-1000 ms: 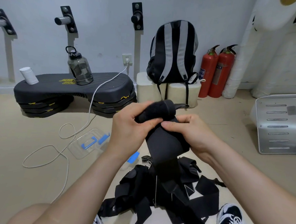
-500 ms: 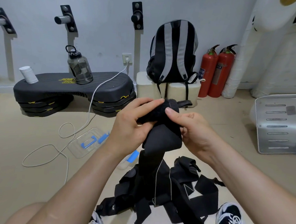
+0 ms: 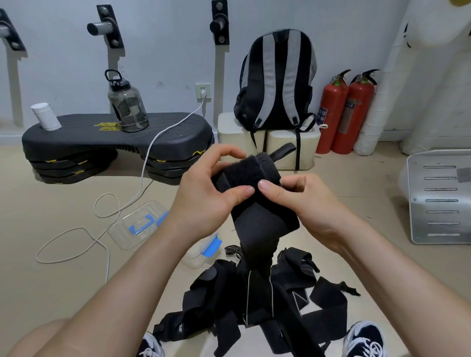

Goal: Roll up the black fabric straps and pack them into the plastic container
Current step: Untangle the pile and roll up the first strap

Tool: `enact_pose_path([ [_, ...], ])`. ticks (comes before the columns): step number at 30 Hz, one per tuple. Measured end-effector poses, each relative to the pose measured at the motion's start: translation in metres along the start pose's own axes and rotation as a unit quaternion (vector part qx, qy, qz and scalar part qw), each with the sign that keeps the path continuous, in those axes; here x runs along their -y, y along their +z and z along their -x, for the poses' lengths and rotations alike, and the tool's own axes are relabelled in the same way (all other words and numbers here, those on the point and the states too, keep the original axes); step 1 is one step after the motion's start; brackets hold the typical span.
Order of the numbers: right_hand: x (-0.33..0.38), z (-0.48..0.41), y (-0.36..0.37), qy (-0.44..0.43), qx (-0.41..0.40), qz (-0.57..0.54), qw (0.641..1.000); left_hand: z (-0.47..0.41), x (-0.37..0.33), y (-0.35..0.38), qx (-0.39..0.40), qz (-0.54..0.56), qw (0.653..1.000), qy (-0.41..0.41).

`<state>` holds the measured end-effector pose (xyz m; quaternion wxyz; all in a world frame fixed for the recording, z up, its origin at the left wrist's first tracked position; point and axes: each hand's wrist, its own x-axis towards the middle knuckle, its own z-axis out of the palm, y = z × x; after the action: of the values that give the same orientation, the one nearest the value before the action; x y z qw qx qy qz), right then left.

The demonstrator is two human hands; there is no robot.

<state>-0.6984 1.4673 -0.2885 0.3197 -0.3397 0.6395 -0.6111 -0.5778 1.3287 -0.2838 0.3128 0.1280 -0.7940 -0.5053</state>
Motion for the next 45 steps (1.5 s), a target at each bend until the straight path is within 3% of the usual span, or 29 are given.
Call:
enact_pose_path([
  [4, 0.003, 0.002, -0.001, 0.014, 0.028, 0.038, 0.999, -0.001, -0.001, 0.004, -0.035, -0.044, 0.998, 0.021],
  [9, 0.004, 0.005, -0.003, 0.037, 0.066, 0.1, 0.992, -0.011, 0.005, -0.008, -0.102, 0.019, 0.994, -0.02],
  [15, -0.002, 0.004, 0.007, 0.002, 0.049, 0.081, 0.995, -0.006, 0.008, 0.005, -0.105, -0.132, 0.983, 0.073],
  [21, -0.002, 0.0, 0.016, 0.003, 0.017, -0.027, 0.999, -0.006, 0.012, 0.008, -0.124, -0.158, 0.974, 0.105],
  [26, -0.002, -0.003, 0.02, 0.024, -0.082, -0.107, 0.991, -0.004, 0.004, 0.007, -0.093, -0.136, 0.979, 0.124],
  [31, 0.007, -0.001, 0.012, 0.019, 0.003, -0.125, 0.992, 0.001, -0.004, 0.005, -0.019, -0.101, 0.988, 0.115],
  [37, -0.002, -0.004, 0.003, -0.042, -0.013, -0.111, 0.993, -0.005, -0.013, -0.015, 0.118, 0.019, 0.99, -0.074],
  [41, -0.004, -0.006, 0.004, -0.075, -0.005, -0.058, 0.995, -0.007, -0.012, -0.015, 0.082, 0.051, 0.991, -0.094],
  [45, 0.007, -0.004, -0.014, 0.005, 0.076, -0.063, 0.995, -0.006, -0.013, -0.013, 0.061, 0.028, 0.997, -0.049],
])
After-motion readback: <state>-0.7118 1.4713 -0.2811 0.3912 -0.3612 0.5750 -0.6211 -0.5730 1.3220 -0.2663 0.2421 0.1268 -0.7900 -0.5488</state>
